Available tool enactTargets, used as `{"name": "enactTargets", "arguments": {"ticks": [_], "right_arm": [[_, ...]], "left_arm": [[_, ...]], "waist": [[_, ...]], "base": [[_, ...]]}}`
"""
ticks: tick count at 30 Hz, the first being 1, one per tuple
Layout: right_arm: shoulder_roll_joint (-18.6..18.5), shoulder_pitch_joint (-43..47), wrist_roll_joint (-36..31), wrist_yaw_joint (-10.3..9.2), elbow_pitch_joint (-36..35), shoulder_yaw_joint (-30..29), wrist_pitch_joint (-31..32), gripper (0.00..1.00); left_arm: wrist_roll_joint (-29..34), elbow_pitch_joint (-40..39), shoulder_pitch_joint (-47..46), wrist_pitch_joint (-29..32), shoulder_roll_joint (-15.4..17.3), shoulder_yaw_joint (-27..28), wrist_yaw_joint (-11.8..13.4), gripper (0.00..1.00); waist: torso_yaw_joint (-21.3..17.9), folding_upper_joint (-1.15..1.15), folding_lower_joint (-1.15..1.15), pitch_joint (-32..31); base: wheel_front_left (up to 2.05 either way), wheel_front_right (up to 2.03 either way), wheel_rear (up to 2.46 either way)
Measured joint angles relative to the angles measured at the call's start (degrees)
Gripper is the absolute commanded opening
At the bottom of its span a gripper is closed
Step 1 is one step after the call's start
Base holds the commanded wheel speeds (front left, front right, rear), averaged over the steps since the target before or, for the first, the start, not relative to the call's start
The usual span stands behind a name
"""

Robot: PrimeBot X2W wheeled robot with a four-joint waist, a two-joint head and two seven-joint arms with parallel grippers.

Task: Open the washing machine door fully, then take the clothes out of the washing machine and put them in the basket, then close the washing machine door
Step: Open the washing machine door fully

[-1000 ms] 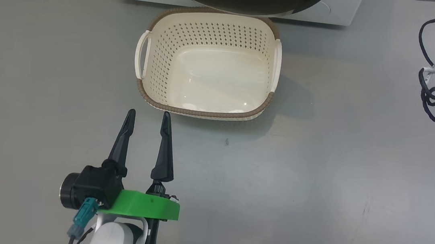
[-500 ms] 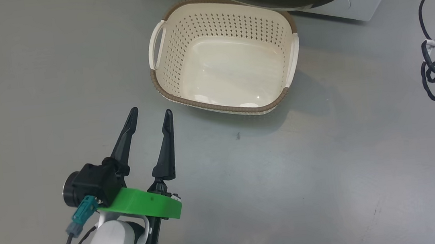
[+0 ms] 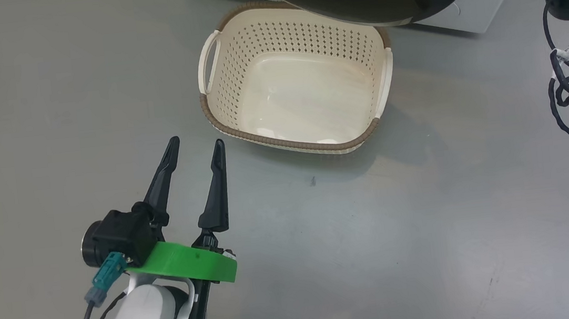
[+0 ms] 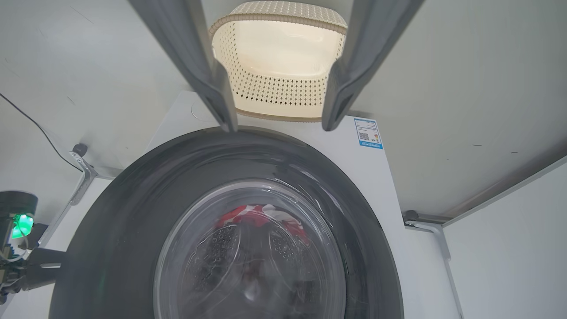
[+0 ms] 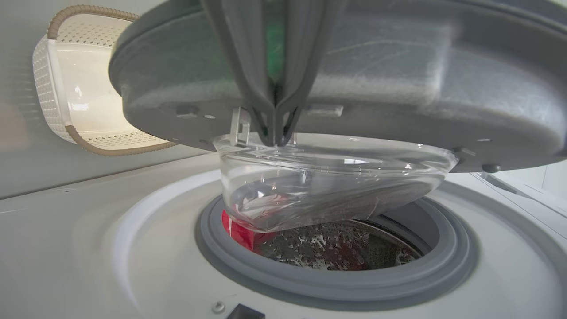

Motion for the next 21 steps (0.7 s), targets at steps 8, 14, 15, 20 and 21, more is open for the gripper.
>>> {"name": "enactTargets", "arguments": {"ticks": [8,14,15,20,21], "right_arm": [[0.30,0.66,2.30,0.13,2.52,-0.47,2.40,0.00],[0.97,2.44,4.66,0.92,4.31,-1.33,3.94,0.00],[0.99,2.85,5.01,1.13,4.49,-1.36,4.27,0.00],[1.65,4.32,6.21,1.66,5.60,-1.18,5.73,0.00],[1.82,4.58,6.52,1.66,5.87,-1.19,6.05,0.00]], "left_arm": [[0.00,0.68,0.00,0.00,0.00,0.01,0.01,1.00],[0.02,1.21,0.01,0.00,0.00,-0.46,0.01,1.00],[0.11,1.34,0.03,0.00,-0.01,-0.46,0.01,1.00],[0.56,1.72,0.24,0.00,0.00,-0.37,0.02,1.00],[0.59,1.87,0.25,0.00,0.00,-0.36,0.01,1.00]], "waist": [[-0.09,0.00,0.00,-1.64],[0.00,0.00,0.00,-3.43],[0.05,0.00,0.00,-3.72],[0.27,0.00,0.00,-5.16],[0.29,0.00,0.00,-5.47]], "base": [[0.00,0.00,0.00],[0.00,0.00,0.00],[0.00,0.00,0.00],[0.00,0.00,0.00],[0.00,0.00,0.00]]}}
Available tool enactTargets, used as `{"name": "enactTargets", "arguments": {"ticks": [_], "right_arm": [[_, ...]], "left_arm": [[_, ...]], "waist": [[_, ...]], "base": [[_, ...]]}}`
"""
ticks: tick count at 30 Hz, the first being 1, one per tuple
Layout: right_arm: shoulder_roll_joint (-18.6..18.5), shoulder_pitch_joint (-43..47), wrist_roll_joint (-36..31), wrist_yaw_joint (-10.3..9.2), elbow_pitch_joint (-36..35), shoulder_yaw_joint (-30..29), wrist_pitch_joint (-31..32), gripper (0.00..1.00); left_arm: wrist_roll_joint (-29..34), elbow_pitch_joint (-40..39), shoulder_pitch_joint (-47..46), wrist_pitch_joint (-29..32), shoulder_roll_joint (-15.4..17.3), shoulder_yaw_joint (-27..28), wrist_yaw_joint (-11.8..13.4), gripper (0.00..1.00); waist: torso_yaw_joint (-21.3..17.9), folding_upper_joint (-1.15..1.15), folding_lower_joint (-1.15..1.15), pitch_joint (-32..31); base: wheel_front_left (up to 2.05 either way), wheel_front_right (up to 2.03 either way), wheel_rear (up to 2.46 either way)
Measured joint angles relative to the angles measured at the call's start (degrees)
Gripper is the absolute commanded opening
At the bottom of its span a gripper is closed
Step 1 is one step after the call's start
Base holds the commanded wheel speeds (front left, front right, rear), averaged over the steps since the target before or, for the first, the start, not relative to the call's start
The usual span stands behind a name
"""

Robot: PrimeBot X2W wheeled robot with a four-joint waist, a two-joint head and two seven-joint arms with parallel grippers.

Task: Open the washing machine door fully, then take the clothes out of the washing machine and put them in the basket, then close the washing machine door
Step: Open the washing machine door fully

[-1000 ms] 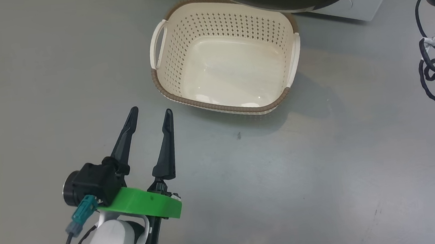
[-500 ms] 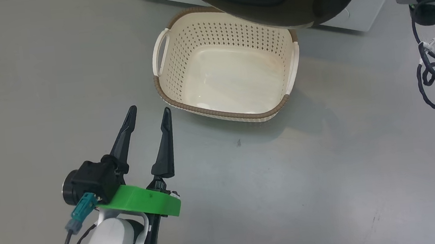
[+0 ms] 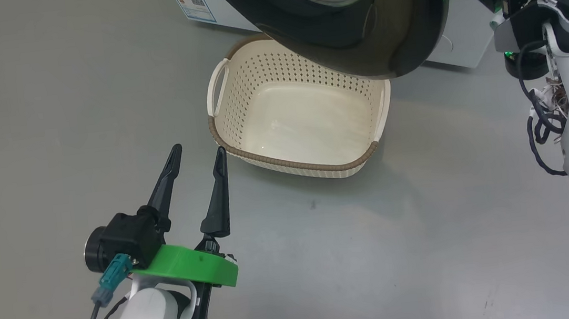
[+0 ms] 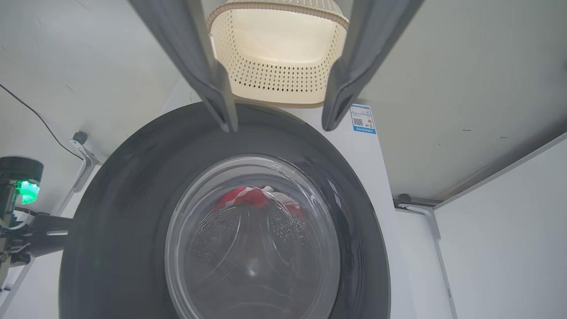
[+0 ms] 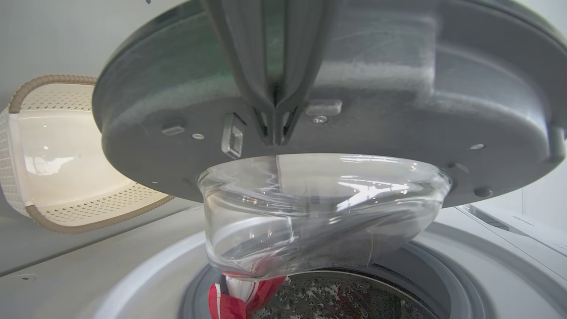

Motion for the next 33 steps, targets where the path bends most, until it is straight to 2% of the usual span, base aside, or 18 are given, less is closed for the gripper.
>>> {"name": "enactTargets", "arguments": {"ticks": [10,22,33], "right_arm": [[0.98,3.38,2.77,1.02,2.12,0.18,1.83,0.00],[1.66,5.93,6.30,1.10,3.43,1.14,3.53,0.00],[1.56,7.65,10.49,0.96,3.63,4.75,4.49,0.00]], "left_arm": [[0.71,0.80,1.29,0.00,0.00,0.05,0.01,1.00],[1.33,1.18,3.26,0.00,0.02,-0.08,0.44,1.00],[1.83,1.13,4.01,0.00,0.03,-0.08,0.44,1.00]], "waist": [[0.13,0.00,0.00,-2.95],[0.42,0.00,0.00,-6.58],[0.97,0.00,0.00,-7.69]], "base": [[0.00,0.00,0.00],[0.00,0.00,0.00],[0.00,0.00,0.00]]}}
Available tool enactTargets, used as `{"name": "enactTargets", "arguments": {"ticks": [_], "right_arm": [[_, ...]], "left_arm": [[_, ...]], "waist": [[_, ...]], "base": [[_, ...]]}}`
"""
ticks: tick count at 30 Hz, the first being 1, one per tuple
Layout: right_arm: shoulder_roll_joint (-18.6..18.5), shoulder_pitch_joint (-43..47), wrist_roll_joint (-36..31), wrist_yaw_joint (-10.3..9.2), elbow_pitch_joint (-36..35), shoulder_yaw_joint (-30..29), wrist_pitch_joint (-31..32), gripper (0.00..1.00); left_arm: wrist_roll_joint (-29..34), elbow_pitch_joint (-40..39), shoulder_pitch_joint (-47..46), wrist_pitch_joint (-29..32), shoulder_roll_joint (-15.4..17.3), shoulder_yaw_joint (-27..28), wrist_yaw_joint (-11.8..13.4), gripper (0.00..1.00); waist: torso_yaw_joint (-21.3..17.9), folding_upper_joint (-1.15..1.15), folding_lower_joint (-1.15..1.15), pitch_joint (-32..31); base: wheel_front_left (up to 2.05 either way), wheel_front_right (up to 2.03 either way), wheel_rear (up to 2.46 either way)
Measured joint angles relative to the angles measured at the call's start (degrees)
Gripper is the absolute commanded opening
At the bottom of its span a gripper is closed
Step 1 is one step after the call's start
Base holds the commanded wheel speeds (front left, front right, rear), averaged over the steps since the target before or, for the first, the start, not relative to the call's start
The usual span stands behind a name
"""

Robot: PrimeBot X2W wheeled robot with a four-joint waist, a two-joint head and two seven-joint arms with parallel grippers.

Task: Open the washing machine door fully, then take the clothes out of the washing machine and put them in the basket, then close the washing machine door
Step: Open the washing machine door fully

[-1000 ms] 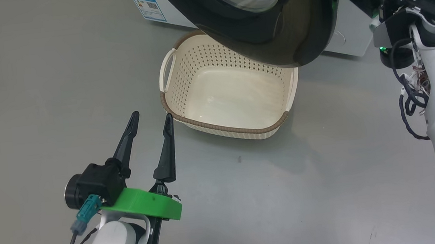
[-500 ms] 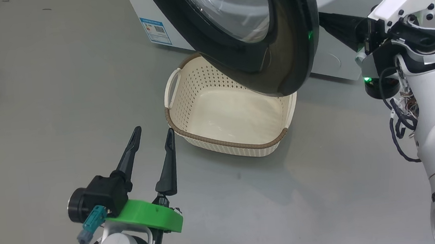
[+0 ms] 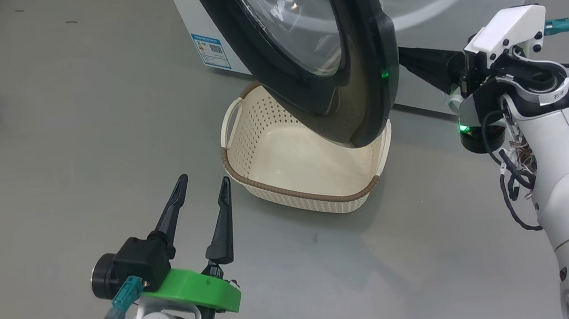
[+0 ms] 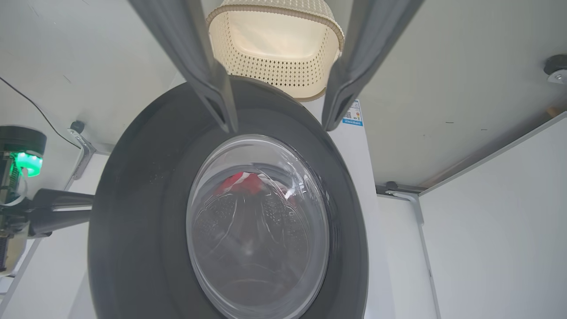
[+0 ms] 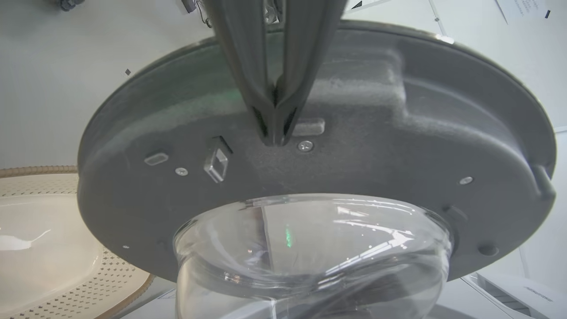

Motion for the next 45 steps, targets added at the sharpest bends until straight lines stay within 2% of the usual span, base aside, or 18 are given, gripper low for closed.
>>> {"name": "enactTargets", "arguments": {"ticks": [13,31,36,42,45], "right_arm": [[0.13,1.16,7.61,-0.54,-1.09,8.32,0.58,0.00],[0.13,4.55,17.27,-1.56,-6.75,21.07,-0.13,0.00],[0.20,4.96,17.87,-1.57,-8.04,23.49,-1.68,0.00],[0.30,5.52,17.90,-1.44,-8.03,23.68,-4.15,0.00],[0.36,6.14,15.34,-0.27,-7.43,24.62,-5.65,0.00]], "left_arm": [[-0.01,-0.18,0.82,0.00,0.01,-0.36,0.00,1.00],[-0.01,-0.47,1.15,0.00,0.02,-0.91,0.00,1.00],[-0.01,-0.51,1.22,0.00,0.02,-0.97,0.00,1.00],[0.01,-0.37,1.32,0.00,0.02,-0.29,0.05,1.00],[0.65,-0.21,1.36,0.00,0.03,0.70,0.24,1.00]], "waist": [[1.51,0.00,0.00,-0.10],[2.65,0.00,0.00,-0.13],[2.82,0.00,0.00,-0.16],[2.74,0.00,0.00,-0.84],[2.40,0.00,0.00,-1.66]], "base": [[0.00,0.00,0.00],[0.00,0.00,0.00],[0.00,0.00,0.00],[0.00,0.00,0.00],[0.00,0.00,0.00]]}}
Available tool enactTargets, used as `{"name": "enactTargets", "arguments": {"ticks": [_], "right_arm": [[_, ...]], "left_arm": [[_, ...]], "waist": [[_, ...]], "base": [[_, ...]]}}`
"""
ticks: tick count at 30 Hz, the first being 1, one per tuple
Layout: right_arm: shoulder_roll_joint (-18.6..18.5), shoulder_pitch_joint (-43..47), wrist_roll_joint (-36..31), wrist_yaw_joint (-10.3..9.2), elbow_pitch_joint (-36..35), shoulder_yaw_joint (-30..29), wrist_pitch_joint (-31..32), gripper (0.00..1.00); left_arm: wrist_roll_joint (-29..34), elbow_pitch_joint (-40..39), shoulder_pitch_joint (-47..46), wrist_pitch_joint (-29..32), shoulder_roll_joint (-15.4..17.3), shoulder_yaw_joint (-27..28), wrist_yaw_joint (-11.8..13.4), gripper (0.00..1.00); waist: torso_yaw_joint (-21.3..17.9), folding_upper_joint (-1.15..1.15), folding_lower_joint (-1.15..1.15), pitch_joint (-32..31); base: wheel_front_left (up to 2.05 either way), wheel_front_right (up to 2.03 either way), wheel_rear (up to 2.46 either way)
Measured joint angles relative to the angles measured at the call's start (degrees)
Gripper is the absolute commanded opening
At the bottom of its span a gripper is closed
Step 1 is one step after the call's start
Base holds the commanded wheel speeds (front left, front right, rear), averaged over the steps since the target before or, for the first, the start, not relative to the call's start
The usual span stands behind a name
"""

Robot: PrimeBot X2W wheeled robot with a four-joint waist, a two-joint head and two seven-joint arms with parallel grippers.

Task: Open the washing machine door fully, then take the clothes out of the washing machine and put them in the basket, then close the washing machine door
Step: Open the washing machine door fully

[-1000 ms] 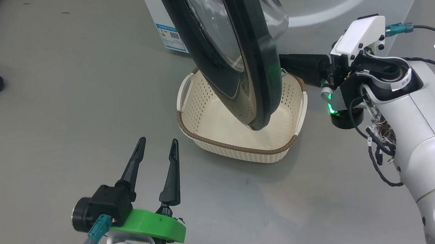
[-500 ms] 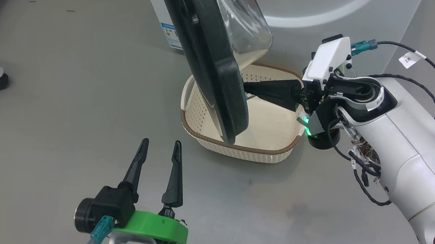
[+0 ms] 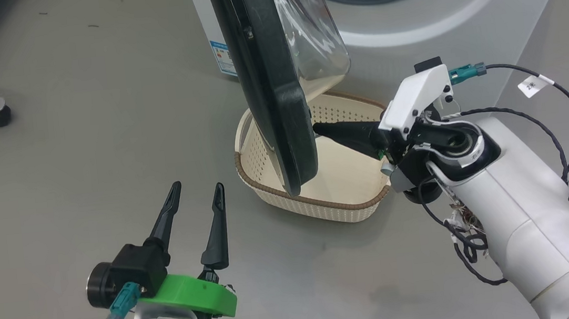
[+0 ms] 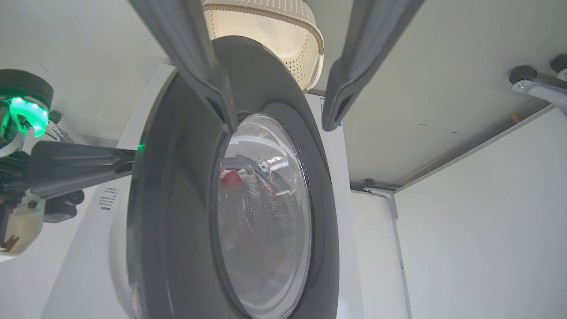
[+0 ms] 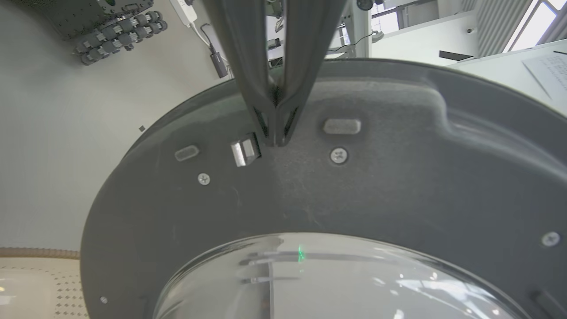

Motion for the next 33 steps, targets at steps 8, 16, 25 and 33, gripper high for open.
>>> {"name": "enactTargets", "arguments": {"ticks": [8,16,25,33], "right_arm": [[-5.00,4.02,-13.95,7.20,-0.48,5.80,-6.92,0.00],[-11.85,6.16,-28.65,9.39,-4.79,9.32,-18.58,0.00],[-16.49,12.05,-44.76,9.31,-10.69,13.82,-34.12,0.00],[-18.68,18.69,-50.01,3.61,-14.47,11.70,-45.87,0.00]], "left_arm": [[0.82,0.99,1.87,0.00,0.03,2.30,0.00,1.00],[2.11,1.45,2.77,0.00,0.36,5.16,-0.03,1.00],[3.41,0.76,5.13,0.00,1.68,9.01,0.00,1.00],[3.41,0.10,7.02,0.00,1.82,11.81,0.00,1.00]], "waist": [[-2.08,0.00,0.00,-3.65],[-5.15,0.00,0.00,-6.70],[-10.57,0.00,0.00,-9.71],[-15.48,0.00,0.00,-11.41]], "base": [[0.00,0.00,0.00],[0.00,0.00,0.00],[0.00,0.00,0.00],[0.00,0.00,0.00]]}}
